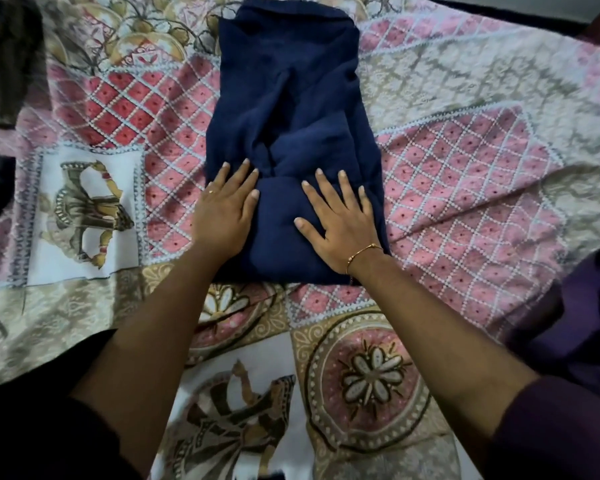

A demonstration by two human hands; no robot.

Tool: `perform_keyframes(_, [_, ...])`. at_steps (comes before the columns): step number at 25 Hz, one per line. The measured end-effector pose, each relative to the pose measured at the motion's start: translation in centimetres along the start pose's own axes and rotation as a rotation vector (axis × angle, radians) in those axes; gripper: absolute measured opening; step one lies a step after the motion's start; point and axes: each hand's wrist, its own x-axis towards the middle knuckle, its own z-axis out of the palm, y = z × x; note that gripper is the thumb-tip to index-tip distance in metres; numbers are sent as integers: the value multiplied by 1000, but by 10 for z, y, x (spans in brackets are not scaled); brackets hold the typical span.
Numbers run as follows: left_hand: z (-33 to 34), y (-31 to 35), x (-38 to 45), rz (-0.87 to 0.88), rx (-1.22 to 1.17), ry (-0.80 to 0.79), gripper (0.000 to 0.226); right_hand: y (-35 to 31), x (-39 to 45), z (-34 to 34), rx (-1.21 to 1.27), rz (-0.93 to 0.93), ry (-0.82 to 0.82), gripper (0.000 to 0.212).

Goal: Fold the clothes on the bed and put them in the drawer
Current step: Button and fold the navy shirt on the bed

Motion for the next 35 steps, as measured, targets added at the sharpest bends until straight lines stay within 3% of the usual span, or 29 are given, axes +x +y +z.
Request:
perform_keyframes(3, [3,2,-7,54,-74,223,41,1,3,-3,12,-16,-51,79])
perform_keyframes(6, [-5,-1,-11,200,168,402,15,22,1,-14,88,-157,-43,70])
perform_keyframes(7, [-10,-6,-12,325,248,395,16,33,-3,-18,85,-243,-14,64])
perform_keyframes(9, [-18,-27,-17,566,244,233,35,61,-15,-21,24,-408,70,51])
perform_keyframes(11, [-29,-54,-22,624,218,17,51,87,-26,-26,-45,-491,69,57])
perform_keyframes(13, [-36,-70,-33,563,189,-92,63,98,-28,-32,-102,-543,39,72])
perform_keyframes(16, [-41,-68,-40,470,106,-109,61,101,-23,-33,-122,-525,24,77])
perform_keyframes(20, [-36,-61,-43,456,146,-157,70,96,-17,-32,18,-489,18,97])
perform_keyframes(22, [-34,-60,-45,450,129,-149,67,90,-15,-36,-14,-498,42,95])
perform_keyframes(24, [-39,-61,-44,475,70,-103,65,93,-8,-38,-50,-506,39,78])
perform_keyframes(26, [-49,-56,-38,520,-16,-82,61,94,-2,-43,169,-463,-47,59])
perform_keyframes(28, [-57,-44,-30,366,-162,-8,67,86,4,-59,509,-333,-185,45])
perform_keyframes(30, [-64,-30,-12,89,-316,44,68,82,9,-76,697,-152,-356,46])
perform_keyframes(32, [-70,-23,11,-29,-366,49,60,82,16,-96,809,25,-505,43])
perform_keyframes(35, [-80,-17,52,-174,-516,75,55,84,43,-120,1238,299,-551,69])
